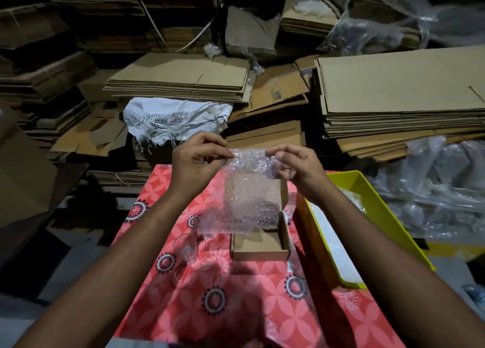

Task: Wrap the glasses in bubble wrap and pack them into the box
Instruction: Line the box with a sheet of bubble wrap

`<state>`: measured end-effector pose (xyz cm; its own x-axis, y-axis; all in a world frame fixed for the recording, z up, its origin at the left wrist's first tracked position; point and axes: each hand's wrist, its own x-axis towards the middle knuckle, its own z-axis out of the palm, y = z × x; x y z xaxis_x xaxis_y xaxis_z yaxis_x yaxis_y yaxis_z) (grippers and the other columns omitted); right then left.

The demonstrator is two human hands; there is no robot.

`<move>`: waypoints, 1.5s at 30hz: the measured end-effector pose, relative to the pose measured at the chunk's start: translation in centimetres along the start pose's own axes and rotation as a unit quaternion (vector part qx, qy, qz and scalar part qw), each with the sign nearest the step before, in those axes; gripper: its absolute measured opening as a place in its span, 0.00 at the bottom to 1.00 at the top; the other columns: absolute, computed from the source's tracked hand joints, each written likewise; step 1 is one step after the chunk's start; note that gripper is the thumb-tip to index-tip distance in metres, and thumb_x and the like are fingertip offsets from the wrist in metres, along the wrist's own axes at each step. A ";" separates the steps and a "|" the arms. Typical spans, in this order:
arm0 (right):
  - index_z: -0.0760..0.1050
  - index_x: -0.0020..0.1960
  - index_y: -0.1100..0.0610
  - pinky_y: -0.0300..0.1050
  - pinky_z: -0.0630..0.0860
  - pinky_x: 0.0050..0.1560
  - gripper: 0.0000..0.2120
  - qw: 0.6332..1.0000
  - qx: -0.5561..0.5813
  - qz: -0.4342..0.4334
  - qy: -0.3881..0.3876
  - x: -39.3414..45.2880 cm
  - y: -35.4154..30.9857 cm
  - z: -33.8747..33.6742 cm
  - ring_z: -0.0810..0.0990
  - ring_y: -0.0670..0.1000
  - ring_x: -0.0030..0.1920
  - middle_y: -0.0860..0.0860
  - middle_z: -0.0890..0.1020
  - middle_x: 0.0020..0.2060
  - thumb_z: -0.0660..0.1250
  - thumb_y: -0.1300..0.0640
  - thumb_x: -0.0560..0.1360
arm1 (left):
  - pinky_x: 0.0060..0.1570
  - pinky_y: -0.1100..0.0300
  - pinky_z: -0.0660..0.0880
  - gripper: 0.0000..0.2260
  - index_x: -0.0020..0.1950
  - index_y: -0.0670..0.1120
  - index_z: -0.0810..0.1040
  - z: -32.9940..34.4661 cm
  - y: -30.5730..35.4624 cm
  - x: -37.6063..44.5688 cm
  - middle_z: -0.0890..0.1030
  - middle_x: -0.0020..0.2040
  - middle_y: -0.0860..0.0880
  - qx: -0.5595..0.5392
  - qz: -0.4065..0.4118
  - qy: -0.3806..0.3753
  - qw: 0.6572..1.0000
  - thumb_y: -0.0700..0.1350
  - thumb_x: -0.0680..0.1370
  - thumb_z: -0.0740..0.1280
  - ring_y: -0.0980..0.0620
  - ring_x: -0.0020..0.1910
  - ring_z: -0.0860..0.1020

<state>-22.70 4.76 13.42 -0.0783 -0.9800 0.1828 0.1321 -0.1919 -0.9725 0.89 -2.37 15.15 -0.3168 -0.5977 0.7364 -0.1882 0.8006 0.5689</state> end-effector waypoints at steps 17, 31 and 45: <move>0.69 0.68 0.51 0.53 0.83 0.49 0.24 0.994 -0.082 0.015 0.067 -0.2 -0.1 0.3 0.84 0.54 0.46 0.60 0.82 0.43 0.73 0.60 0.75 | 0.50 0.52 0.78 0.04 0.51 0.43 0.82 4.1 -0.4 -2.4 0.86 0.45 0.47 -0.255 -0.367 -0.023 0.895 0.38 0.78 0.71 0.53 0.42 0.83; 0.80 0.51 0.67 0.49 0.78 0.46 0.05 0.983 -0.145 0.116 -0.003 0.1 0.7 -0.9 0.79 0.52 0.42 0.57 0.81 0.42 0.66 0.67 0.79 | 0.42 0.53 0.74 0.22 0.50 0.37 0.81 3.5 -1.8 -2.8 0.80 0.45 0.39 -0.308 -0.453 -0.129 0.826 0.54 0.69 0.79 0.48 0.38 0.78; 0.80 0.55 0.61 0.44 0.82 0.46 0.19 0.989 -0.123 0.081 0.003 -0.3 0.9 -0.5 0.86 0.53 0.47 0.54 0.87 0.45 0.74 0.76 0.68 | 0.44 0.57 0.81 0.18 0.58 0.37 0.79 4.6 -1.8 -3.3 0.85 0.50 0.43 -0.291 -0.434 -0.087 0.848 0.40 0.70 0.76 0.49 0.46 0.85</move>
<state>-23.09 4.89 12.39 -0.0812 -0.9964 0.0223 -0.1020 -0.0140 -0.9947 -2.01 -1.63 9.99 -0.4368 -0.8952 -0.0881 0.0541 -0.1239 0.9908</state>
